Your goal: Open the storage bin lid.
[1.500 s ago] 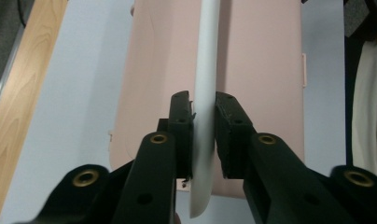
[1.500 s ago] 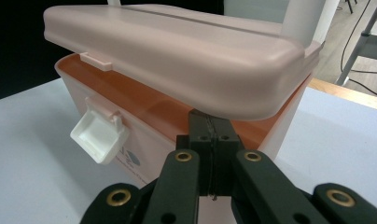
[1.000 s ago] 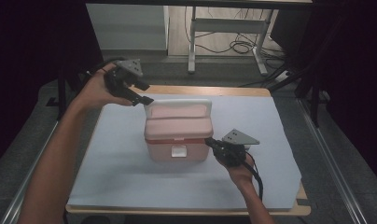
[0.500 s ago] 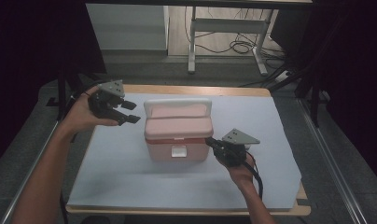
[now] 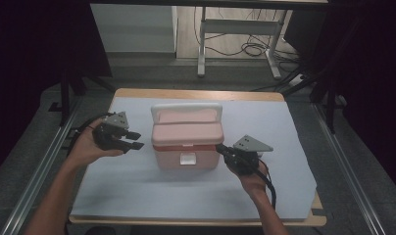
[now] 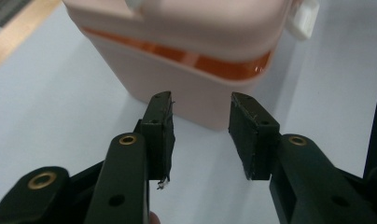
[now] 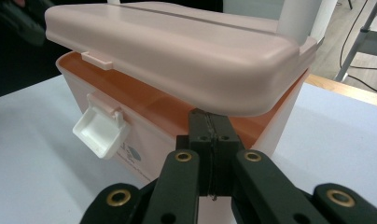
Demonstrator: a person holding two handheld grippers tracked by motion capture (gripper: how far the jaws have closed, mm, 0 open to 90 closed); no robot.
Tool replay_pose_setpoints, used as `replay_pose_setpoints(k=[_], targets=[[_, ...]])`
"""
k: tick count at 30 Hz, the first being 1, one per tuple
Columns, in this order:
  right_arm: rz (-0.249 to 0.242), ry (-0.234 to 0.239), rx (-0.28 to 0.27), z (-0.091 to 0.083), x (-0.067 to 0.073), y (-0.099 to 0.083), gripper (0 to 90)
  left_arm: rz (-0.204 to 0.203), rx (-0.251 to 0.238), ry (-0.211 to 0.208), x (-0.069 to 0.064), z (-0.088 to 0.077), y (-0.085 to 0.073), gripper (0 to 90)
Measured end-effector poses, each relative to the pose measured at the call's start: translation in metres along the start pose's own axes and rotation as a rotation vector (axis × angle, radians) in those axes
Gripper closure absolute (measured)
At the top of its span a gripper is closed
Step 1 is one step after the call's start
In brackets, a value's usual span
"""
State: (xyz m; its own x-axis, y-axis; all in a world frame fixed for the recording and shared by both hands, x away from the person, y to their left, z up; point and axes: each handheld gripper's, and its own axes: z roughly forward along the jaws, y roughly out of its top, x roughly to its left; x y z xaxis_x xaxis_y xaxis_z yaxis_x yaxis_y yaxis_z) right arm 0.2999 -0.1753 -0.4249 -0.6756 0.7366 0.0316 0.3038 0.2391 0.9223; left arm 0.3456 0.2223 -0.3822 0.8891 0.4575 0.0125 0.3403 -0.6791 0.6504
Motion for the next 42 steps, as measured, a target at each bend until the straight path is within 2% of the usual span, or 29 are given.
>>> replay_pose_setpoints(k=[6,12,20,27,31,42], targets=[[-0.002,-0.001,0.002,0.000,0.000,0.000,89.7,-0.030,-0.006,-0.003,0.000,0.011,-0.011,60.2],[-0.003,0.000,0.001,0.000,0.000,0.000,89.7,-0.041,-0.015,-0.006,-0.002,0.012,-0.013,65.2],[-0.005,0.000,0.002,0.000,0.000,0.000,89.6,-0.049,-0.043,-0.005,-0.011,0.014,-0.015,82.2],[-0.004,0.001,0.000,-0.001,0.000,0.000,89.6,-0.037,-0.070,-0.013,-0.020,0.016,-0.018,89.5],[-0.004,0.001,0.000,-0.001,0.000,0.000,89.6,-0.023,-0.095,-0.023,-0.028,0.017,-0.019,89.9],[-0.005,0.001,-0.001,-0.001,0.000,0.001,89.6,-0.037,-0.146,-0.024,-0.049,0.028,-0.015,89.8]])
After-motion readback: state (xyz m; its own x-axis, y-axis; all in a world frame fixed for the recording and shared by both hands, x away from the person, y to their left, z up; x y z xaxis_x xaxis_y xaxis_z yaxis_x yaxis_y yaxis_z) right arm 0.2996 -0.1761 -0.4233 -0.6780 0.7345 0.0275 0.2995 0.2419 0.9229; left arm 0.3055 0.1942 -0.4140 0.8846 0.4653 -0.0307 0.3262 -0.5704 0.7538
